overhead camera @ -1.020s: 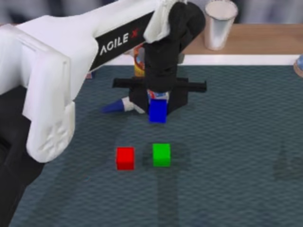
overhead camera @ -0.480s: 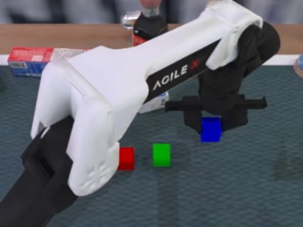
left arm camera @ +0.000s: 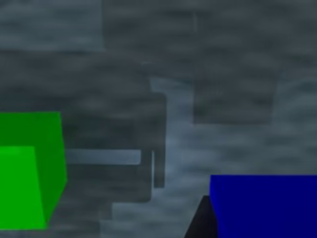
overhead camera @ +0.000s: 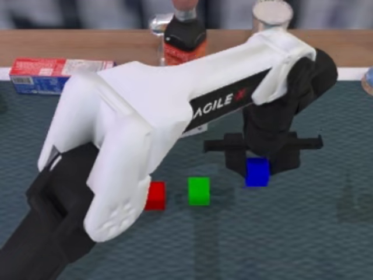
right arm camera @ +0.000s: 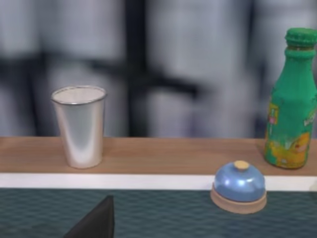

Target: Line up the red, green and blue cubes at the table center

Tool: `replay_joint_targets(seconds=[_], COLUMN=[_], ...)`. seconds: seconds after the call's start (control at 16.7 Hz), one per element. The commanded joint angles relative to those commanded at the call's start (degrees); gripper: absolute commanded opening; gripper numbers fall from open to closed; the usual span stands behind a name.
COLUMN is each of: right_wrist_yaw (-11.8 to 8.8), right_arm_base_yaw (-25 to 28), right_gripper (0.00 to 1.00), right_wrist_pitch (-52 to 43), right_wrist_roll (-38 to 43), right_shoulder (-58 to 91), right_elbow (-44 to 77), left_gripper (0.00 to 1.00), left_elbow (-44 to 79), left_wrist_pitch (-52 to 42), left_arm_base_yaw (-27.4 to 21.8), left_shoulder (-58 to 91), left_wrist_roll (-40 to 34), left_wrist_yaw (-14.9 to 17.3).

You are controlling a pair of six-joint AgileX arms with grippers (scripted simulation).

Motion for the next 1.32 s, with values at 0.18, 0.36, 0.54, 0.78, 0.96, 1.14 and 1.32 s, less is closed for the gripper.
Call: replay_joint_targets(seconds=[0.18,0.36,0.54,0.78,0.96,1.14,1.32], right_wrist_yaw=[0.0,0.0,0.0,0.0,0.0,0.0,0.0], right_arm_base_yaw=[0.0,0.0,0.0,0.0,0.0,0.0,0.0], right_gripper=[1.0,1.0,1.0,1.0,1.0,1.0,1.0], right_wrist_pitch=[0.0,0.0,0.0,0.0,0.0,0.0,0.0], right_wrist_roll=[0.0,0.0,0.0,0.0,0.0,0.0,0.0], right_shoulder=[0.0,0.0,0.0,0.0,0.0,0.0,0.0], right_elbow=[0.0,0.0,0.0,0.0,0.0,0.0,0.0], left_gripper=[0.0,0.0,0.08,0.38,0.6,0.83,1.0], left_elbow=[-5.55,-6.64,-6.64,-6.64,-6.64,-6.64,-6.64], left_wrist_pitch=[5.81,6.91,6.91,6.91,6.91,6.91,6.91], left_arm_base_yaw=[0.07,0.05,0.05,0.05,0.05,0.05,0.05], left_shoulder=[0.26,0.4,0.4,0.4,0.4,0.4,0.4], left_wrist_roll=[-0.11,-0.15,-0.15,-0.15,-0.15,-0.15,-0.15], left_wrist_yaw=[-0.19,-0.23,-0.23,-0.23,-0.23,-0.23,-0.23])
